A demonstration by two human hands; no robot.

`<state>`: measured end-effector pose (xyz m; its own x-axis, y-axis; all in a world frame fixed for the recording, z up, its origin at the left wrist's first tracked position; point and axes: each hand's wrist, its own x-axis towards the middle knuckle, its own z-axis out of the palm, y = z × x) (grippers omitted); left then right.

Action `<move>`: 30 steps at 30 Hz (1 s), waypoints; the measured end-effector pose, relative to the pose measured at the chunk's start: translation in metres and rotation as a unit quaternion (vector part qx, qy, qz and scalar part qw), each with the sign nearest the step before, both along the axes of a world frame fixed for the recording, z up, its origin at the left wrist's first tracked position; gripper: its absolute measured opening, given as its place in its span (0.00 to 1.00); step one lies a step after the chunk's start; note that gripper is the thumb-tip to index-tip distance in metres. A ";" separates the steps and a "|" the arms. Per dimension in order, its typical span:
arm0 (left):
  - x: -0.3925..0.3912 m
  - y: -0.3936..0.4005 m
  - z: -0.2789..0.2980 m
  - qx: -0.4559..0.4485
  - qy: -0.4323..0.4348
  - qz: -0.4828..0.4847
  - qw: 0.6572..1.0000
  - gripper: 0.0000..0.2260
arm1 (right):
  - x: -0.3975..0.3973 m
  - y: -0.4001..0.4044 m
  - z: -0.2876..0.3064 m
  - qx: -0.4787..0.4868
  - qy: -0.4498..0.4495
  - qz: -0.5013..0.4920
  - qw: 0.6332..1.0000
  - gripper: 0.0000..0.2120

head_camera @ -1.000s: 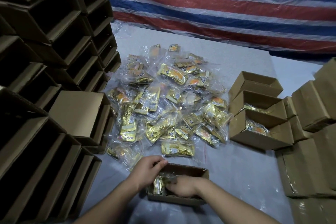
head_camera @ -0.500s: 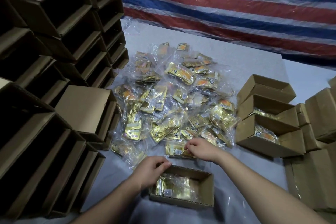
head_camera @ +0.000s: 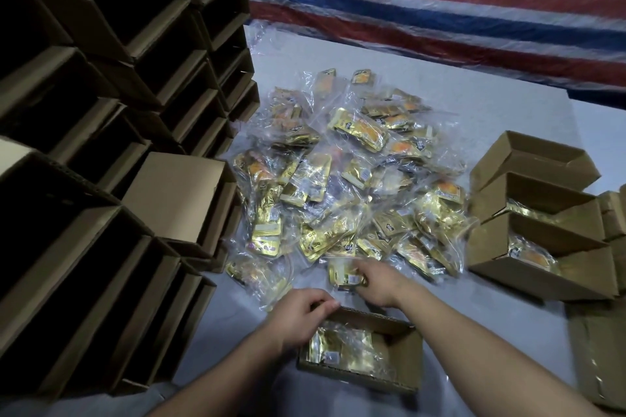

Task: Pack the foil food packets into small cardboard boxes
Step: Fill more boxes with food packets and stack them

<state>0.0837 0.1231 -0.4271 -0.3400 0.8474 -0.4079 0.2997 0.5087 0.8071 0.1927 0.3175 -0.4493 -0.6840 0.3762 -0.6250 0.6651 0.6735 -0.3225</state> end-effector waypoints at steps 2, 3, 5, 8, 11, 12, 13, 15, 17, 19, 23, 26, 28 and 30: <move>0.001 0.000 0.000 0.002 -0.004 0.006 1.000 0.08 | 0.003 0.000 -0.004 0.023 -0.013 0.040 0.999 0.31; 0.001 -0.001 0.000 0.003 -0.004 0.007 1.000 0.08 | 0.003 0.001 -0.006 0.036 -0.019 0.056 0.998 0.31; 0.001 0.000 0.000 0.002 0.000 0.005 1.000 0.08 | 0.000 0.002 -0.010 0.074 -0.038 0.096 0.992 0.31; 0.001 0.000 0.001 -0.002 0.004 0.004 1.000 0.08 | -0.009 0.002 -0.012 0.111 -0.078 0.142 0.981 0.30; 0.000 0.000 0.000 -0.006 0.007 0.004 1.000 0.10 | -0.013 -0.002 -0.016 0.113 -0.090 0.145 0.979 0.26; 0.000 0.000 0.000 -0.005 0.007 0.004 1.000 0.11 | -0.012 -0.003 -0.017 0.112 -0.086 0.145 0.979 0.25; 0.001 0.001 0.000 -0.003 0.007 0.005 1.000 0.12 | -0.010 -0.004 -0.019 0.111 -0.081 0.146 0.980 0.25; 0.002 0.000 0.000 -0.004 0.005 0.003 1.000 0.11 | -0.007 -0.005 -0.020 0.117 -0.079 0.157 0.977 0.26; 0.002 0.000 -0.001 -0.007 0.006 0.000 1.000 0.12 | -0.004 -0.005 -0.020 0.138 -0.088 0.191 0.968 0.25; 0.002 -0.001 -0.001 -0.009 0.005 -0.003 1.000 0.15 | -0.001 -0.005 -0.022 0.141 -0.101 0.211 0.962 0.23; 0.003 -0.002 0.000 -0.014 0.007 -0.027 1.000 0.16 | 0.012 -0.011 -0.032 0.091 -0.123 0.153 0.976 0.33; 0.006 -0.003 0.000 -0.013 0.006 -0.031 0.999 0.12 | 0.019 -0.016 -0.038 0.113 -0.130 0.143 0.975 0.44; 0.008 -0.003 0.000 -0.012 0.008 -0.035 0.999 0.10 | 0.022 -0.018 -0.043 0.129 -0.137 0.136 0.973 0.44; 0.008 -0.003 0.000 -0.013 0.007 -0.040 0.999 0.11 | 0.024 -0.017 -0.046 0.127 -0.134 0.120 0.975 0.42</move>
<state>0.0918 0.1201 -0.4266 -0.2782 0.8610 -0.4258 0.3508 0.5038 0.7894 0.2168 0.3002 -0.4956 -0.5957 0.3921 -0.7010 0.5166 0.8553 0.0394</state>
